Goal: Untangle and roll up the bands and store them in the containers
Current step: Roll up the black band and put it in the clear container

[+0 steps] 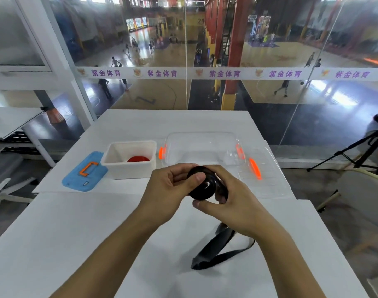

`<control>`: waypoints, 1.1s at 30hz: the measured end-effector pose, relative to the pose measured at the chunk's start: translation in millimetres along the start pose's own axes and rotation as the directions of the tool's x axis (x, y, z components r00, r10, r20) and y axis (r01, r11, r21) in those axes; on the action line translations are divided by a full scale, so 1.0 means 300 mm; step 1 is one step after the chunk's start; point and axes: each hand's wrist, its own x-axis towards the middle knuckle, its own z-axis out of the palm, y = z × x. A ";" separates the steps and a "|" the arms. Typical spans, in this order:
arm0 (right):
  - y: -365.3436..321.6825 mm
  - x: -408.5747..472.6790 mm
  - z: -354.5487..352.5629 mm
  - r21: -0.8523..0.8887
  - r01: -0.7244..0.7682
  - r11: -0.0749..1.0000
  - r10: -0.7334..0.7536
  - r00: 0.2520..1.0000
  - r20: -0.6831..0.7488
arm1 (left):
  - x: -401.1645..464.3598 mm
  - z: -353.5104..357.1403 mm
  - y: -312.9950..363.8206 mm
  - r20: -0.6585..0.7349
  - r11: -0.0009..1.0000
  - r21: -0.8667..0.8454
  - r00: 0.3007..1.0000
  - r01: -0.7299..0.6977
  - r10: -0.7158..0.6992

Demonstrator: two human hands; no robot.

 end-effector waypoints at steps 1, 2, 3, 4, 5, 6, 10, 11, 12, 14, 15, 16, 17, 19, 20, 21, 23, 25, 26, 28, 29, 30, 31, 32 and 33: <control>0.003 -0.002 -0.003 -0.022 -0.017 1.000 0.016 1.000 -0.003 | 0.001 0.008 0.000 -0.027 1.000 -0.013 1.000 -0.008 0.008; 0.008 -0.004 -0.001 -0.041 -0.037 0.998 0.036 0.999 -0.007 | 0.001 0.014 0.000 -0.055 0.999 -0.029 0.998 -0.014 0.013; 0.014 -0.007 0.003 -0.052 -0.061 0.997 0.060 0.998 -0.014 | 0.003 0.017 0.002 -0.085 0.999 -0.048 0.996 -0.021 0.017; 0.017 -0.012 0.009 -0.047 -0.087 0.995 0.086 0.996 -0.028 | 0.005 0.019 0.004 -0.118 0.998 -0.061 0.993 -0.029 0.022; 0.024 -0.015 0.021 -0.022 -0.110 0.994 0.108 0.993 -0.055 | 0.006 0.021 0.007 -0.155 0.997 -0.067 0.987 -0.041 0.030; 0.029 -0.020 0.036 0.020 -0.119 0.993 0.120 0.988 -0.095 | 0.006 0.023 0.009 -0.192 0.996 -0.066 0.981 -0.051 0.038; 0.024 -0.028 0.130 0.174 -0.017 0.985 0.062 0.965 -0.256 | 0.002 0.053 0.002 -0.298 0.987 -0.159 0.954 -0.039 -0.011; 0.017 -0.026 0.155 0.191 0.022 0.981 0.030 0.963 -0.267 | -0.002 0.067 0.000 -0.314 0.978 -0.204 0.949 -0.031 -0.035; 0.009 -0.022 0.175 0.209 0.058 0.976 0.002 0.961 -0.276 | -0.006 0.081 -0.002 -0.327 0.970 -0.243 0.943 -0.025 -0.058; -0.007 -0.015 0.194 0.233 0.086 0.969 -0.009 0.949 -0.315 | -0.017 0.107 -0.008 -0.336 0.959 -0.284 0.937 -0.001 -0.099; -0.010 -0.012 0.196 0.232 0.086 0.969 -0.001 0.939 -0.344 | -0.025 0.117 -0.011 -0.326 0.957 -0.290 0.938 0.023 -0.121; -0.012 -0.009 0.194 0.228 0.080 0.970 0.009 0.930 -0.367 | -0.030 0.123 -0.015 -0.306 0.956 -0.287 0.941 0.052 -0.143; -0.012 -0.006 0.191 0.221 0.069 0.973 0.022 0.923 -0.384 | -0.034 0.126 -0.021 -0.280 0.958 -0.276 0.946 0.083 -0.163; -0.013 -0.001 0.175 0.190 0.049 0.981 0.032 0.916 -0.399 | -0.039 0.125 -0.032 -0.219 0.957 -0.257 0.956 0.138 -0.197; -0.014 0.001 0.161 0.172 0.046 0.984 0.024 0.923 -0.384 | -0.040 0.118 -0.034 -0.189 0.951 -0.264 0.959 0.159 -0.212; -0.014 0.003 0.144 0.163 0.050 0.985 0.011 0.936 -0.351 | -0.038 0.104 -0.034 -0.157 0.945 -0.275 0.961 0.177 -0.226; -0.007 0.007 0.098 0.171 0.073 0.983 -0.028 0.968 -0.249 | -0.026 0.056 -0.028 -0.076 0.945 -0.256 0.971 0.202 -0.228; 0.001 0.007 0.046 0.121 0.091 0.988 -0.074 0.988 -0.134 | -0.010 0.002 -0.017 0.044 0.953 -0.212 0.976 0.216 -0.212; 0.003 0.007 0.027 0.074 0.099 0.992 -0.094 0.993 -0.068 | -0.002 -0.023 -0.009 0.109 0.958 -0.189 0.974 0.216 -0.198; -0.002 0.008 0.007 0.029 0.115 0.993 -0.116 0.992 0.052 | 0.013 -0.062 0.015 0.214 0.974 -0.096 0.960 0.207 -0.183; -0.004 0.008 0.004 0.036 0.117 0.992 -0.120 0.988 0.092 | 0.018 -0.073 0.027 0.254 0.980 -0.041 0.951 0.195 -0.179; -0.007 0.008 0.003 0.041 0.119 0.992 -0.123 0.986 0.115 | 0.021 -0.080 0.035 0.275 0.984 0.001 0.946 0.180 -0.174; -0.007 0.009 0.003 0.035 0.121 0.992 -0.124 0.985 0.122 | 0.022 -0.081 0.041 0.275 0.985 0.021 0.946 0.171 -0.170; -0.007 0.010 0.001 0.017 0.122 0.992 -0.123 0.985 0.122 | 0.021 -0.079 0.040 0.258 0.987 0.028 0.952 0.161 -0.163; -0.006 0.011 -0.001 -0.003 0.121 0.993 -0.120 0.985 0.120 | 0.019 -0.076 0.036 0.236 0.988 0.037 0.960 0.147 -0.152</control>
